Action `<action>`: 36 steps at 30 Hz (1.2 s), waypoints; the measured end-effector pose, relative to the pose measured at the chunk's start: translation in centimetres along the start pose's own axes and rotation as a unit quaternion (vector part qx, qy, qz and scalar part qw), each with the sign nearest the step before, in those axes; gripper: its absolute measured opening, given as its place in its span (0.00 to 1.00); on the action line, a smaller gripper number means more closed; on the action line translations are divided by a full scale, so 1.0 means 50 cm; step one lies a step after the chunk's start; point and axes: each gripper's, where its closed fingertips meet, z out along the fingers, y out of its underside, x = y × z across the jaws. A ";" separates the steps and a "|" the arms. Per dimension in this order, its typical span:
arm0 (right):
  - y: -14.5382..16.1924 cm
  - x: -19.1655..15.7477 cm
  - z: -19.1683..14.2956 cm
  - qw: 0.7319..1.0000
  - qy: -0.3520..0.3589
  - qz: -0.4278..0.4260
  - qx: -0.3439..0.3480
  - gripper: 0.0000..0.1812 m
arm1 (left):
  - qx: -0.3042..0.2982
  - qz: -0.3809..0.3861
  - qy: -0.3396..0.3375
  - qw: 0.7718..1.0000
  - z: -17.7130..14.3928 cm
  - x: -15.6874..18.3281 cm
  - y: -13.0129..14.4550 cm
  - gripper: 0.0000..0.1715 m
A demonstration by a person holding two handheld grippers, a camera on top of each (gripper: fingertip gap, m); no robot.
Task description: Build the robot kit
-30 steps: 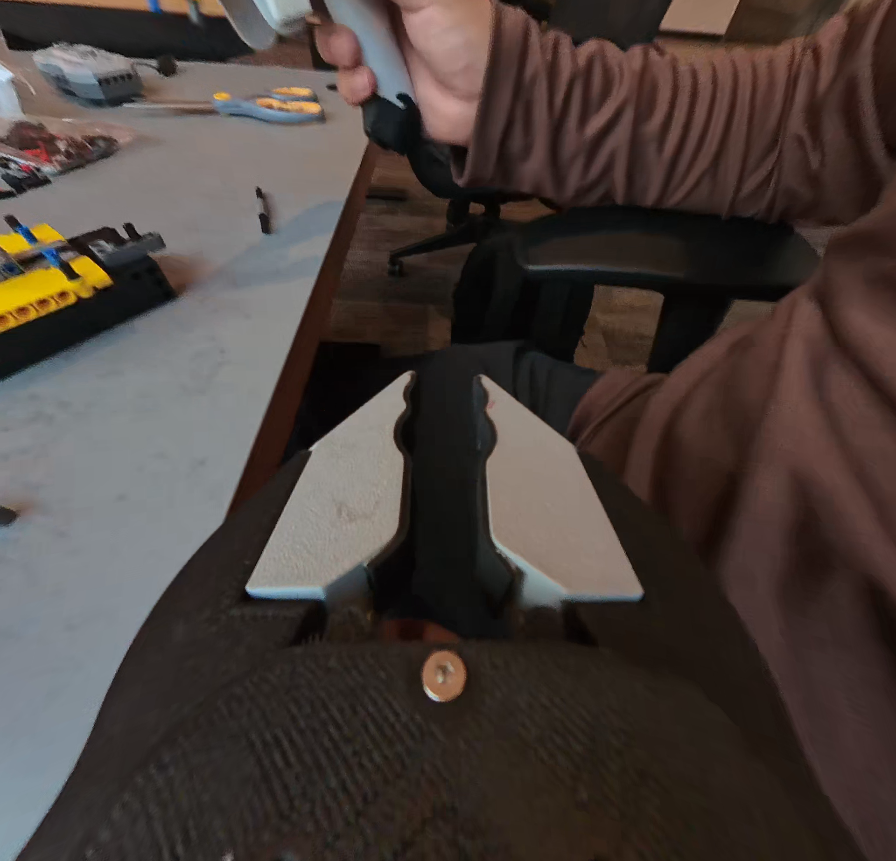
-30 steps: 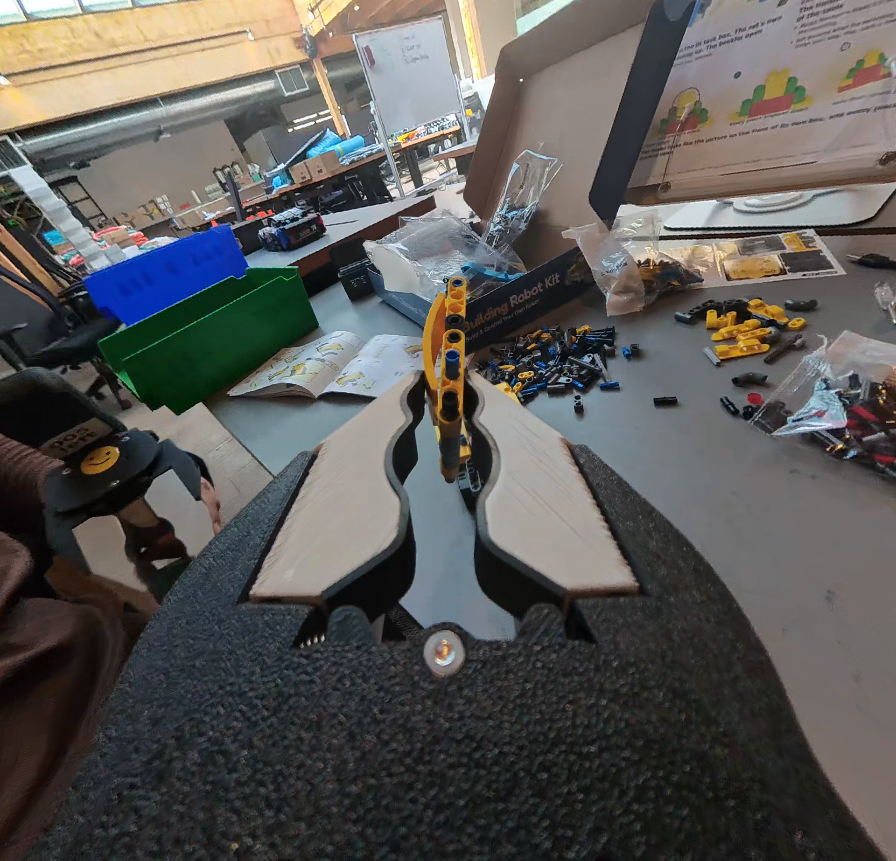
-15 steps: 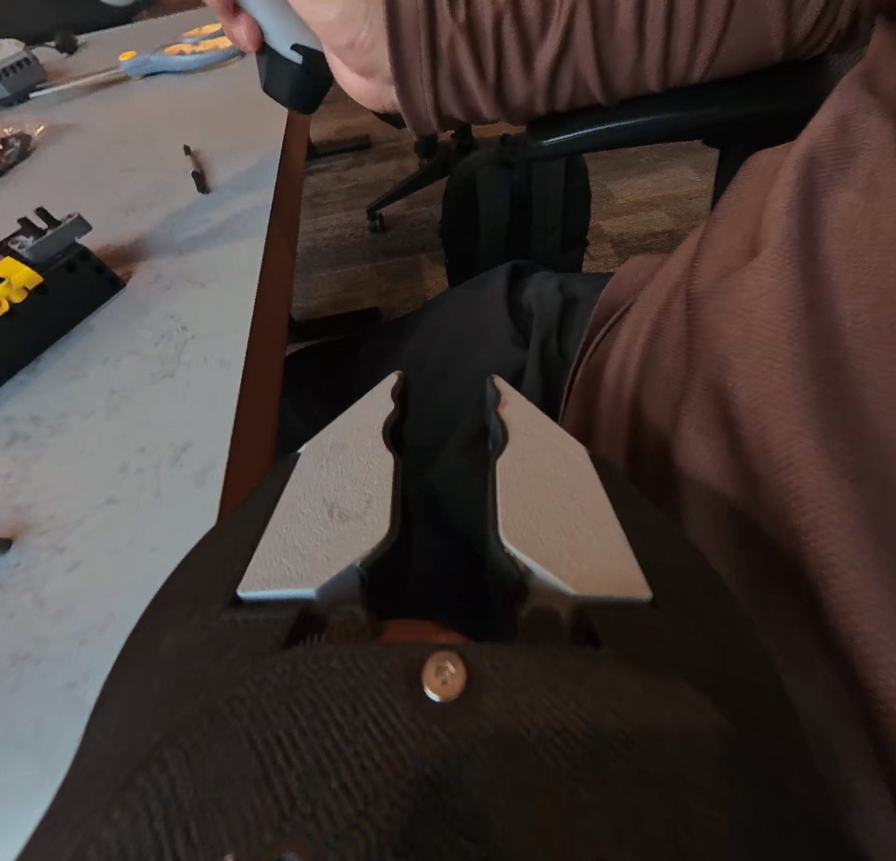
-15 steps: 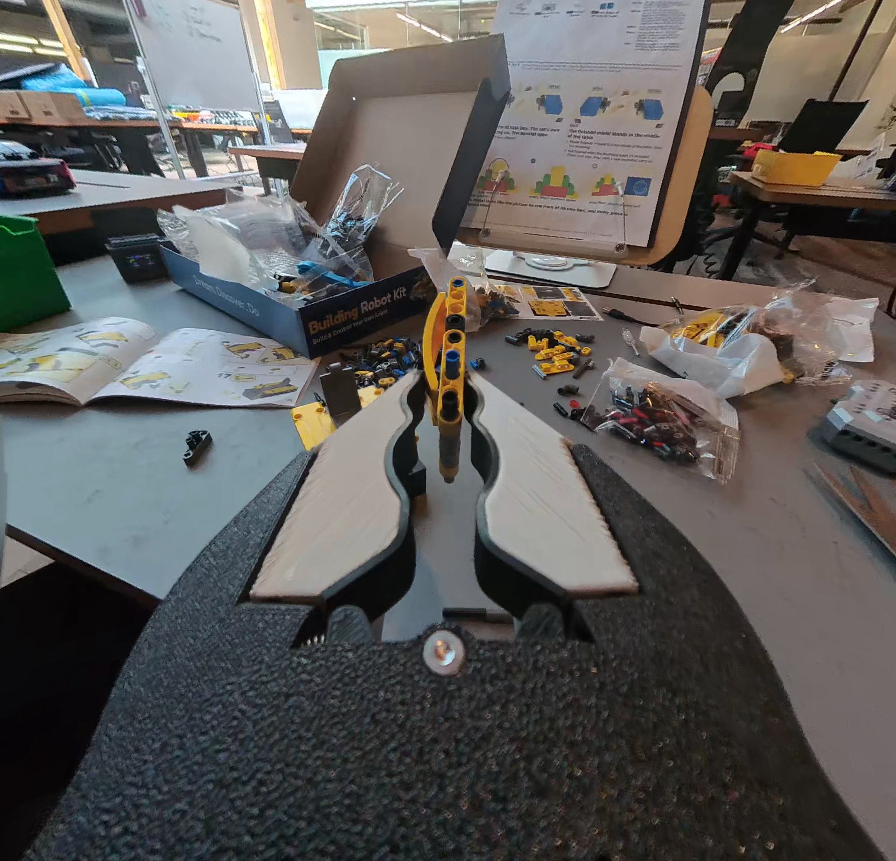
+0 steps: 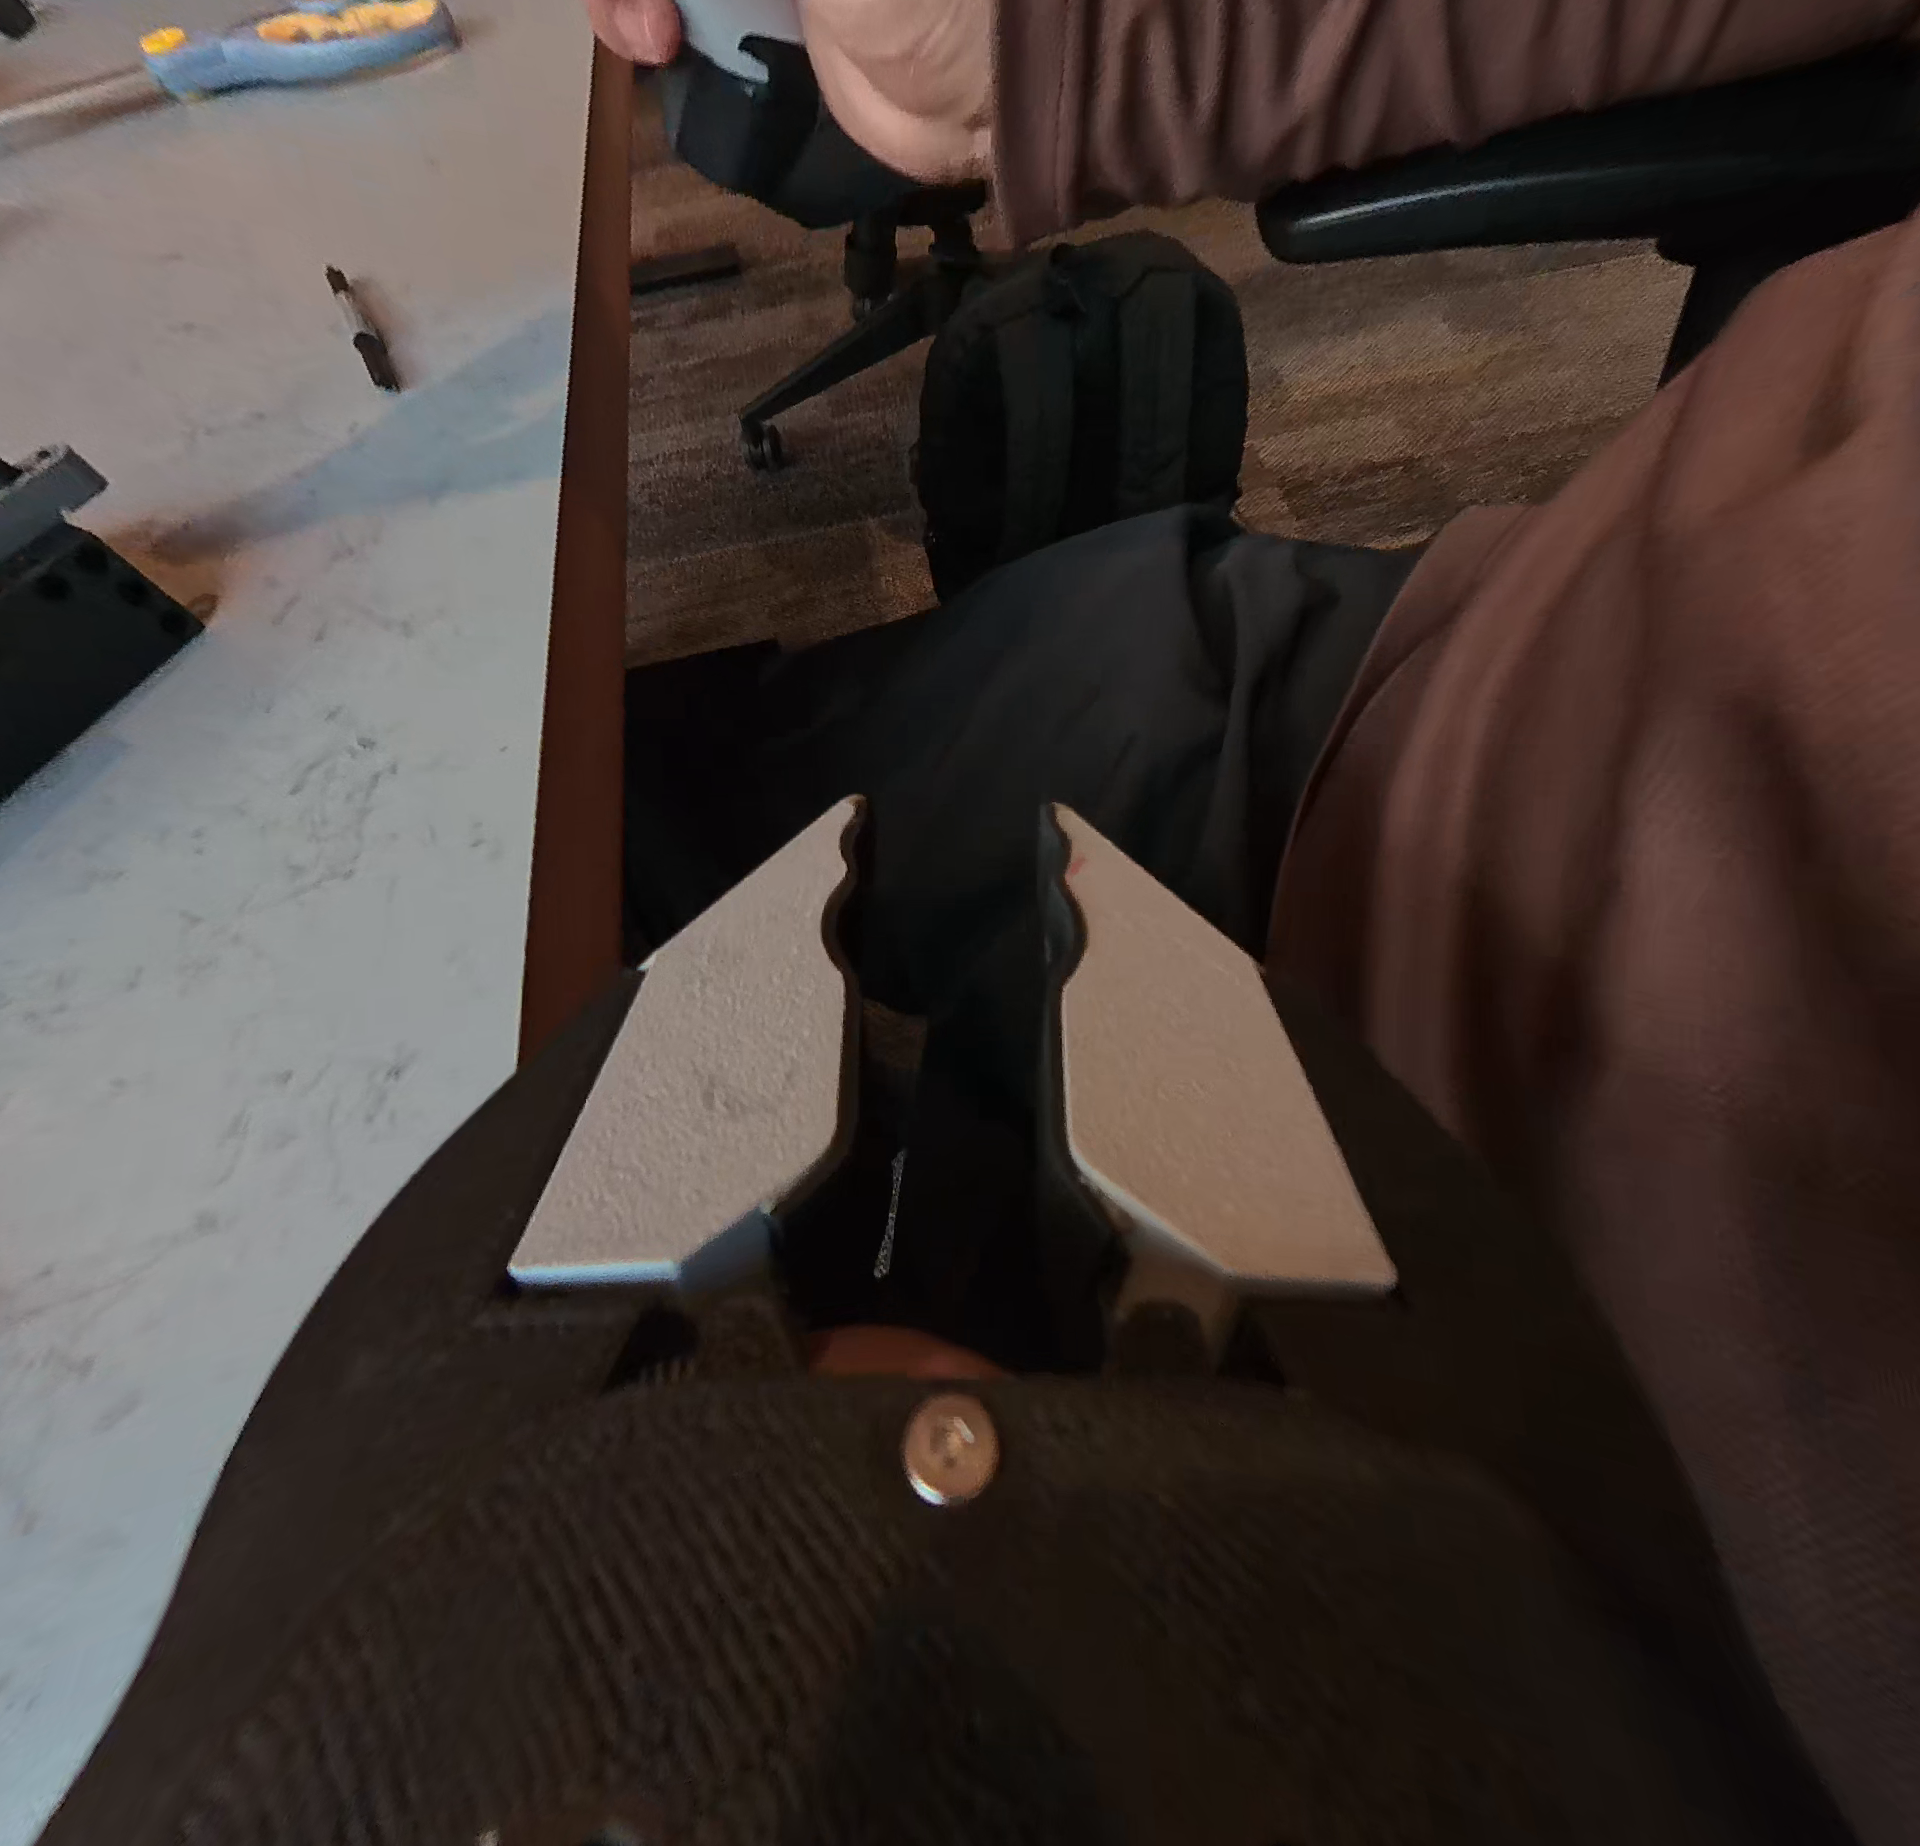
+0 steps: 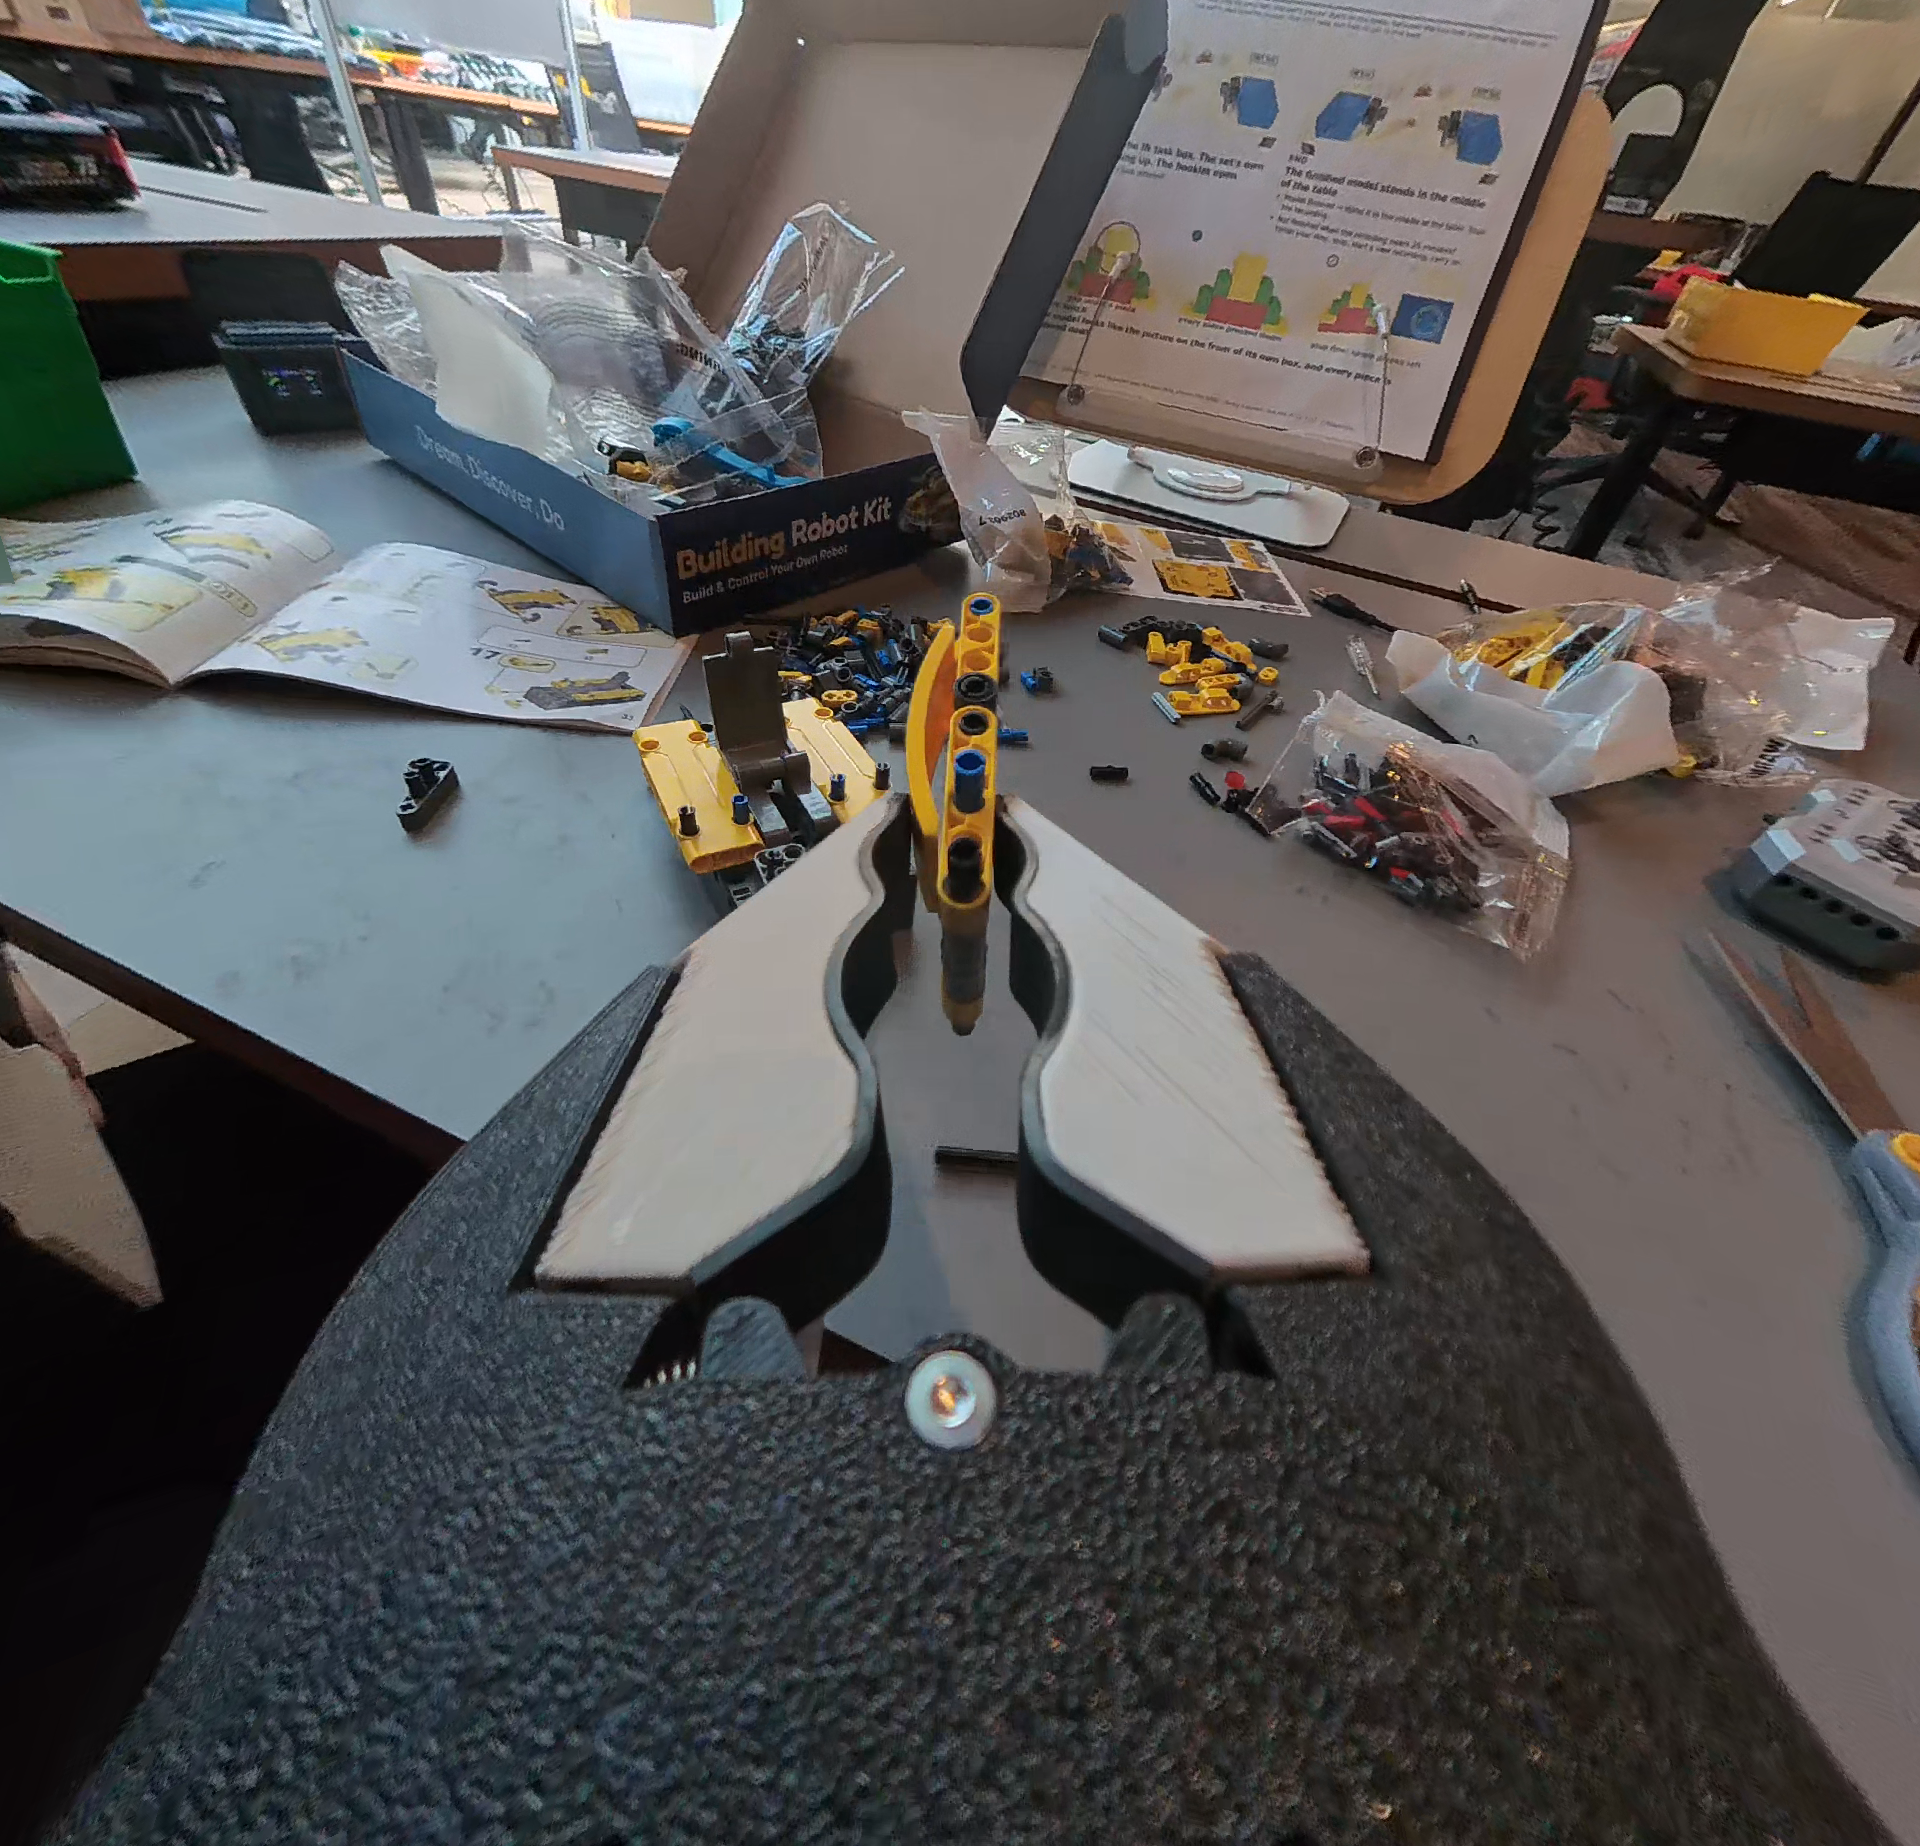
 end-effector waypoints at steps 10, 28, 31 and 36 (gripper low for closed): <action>-0.008 -0.023 0.010 1.000 -0.018 -0.005 0.003 0.08 | -0.013 0.004 -0.021 1.000 -0.006 -0.012 0.018 0.16; 0.023 -0.011 -0.001 1.000 0.012 -0.011 -0.022 0.08 | 0.000 0.034 -0.001 0.999 0.001 -0.004 -0.008 0.16; 0.028 -0.007 -0.008 1.000 0.014 -0.006 -0.024 0.08 | 0.002 0.037 0.006 0.999 0.005 -0.001 -0.011 0.16; 0.019 -0.008 -0.015 1.000 0.012 -0.009 -0.016 0.07 | 0.004 0.036 0.011 0.999 0.007 0.002 -0.013 0.16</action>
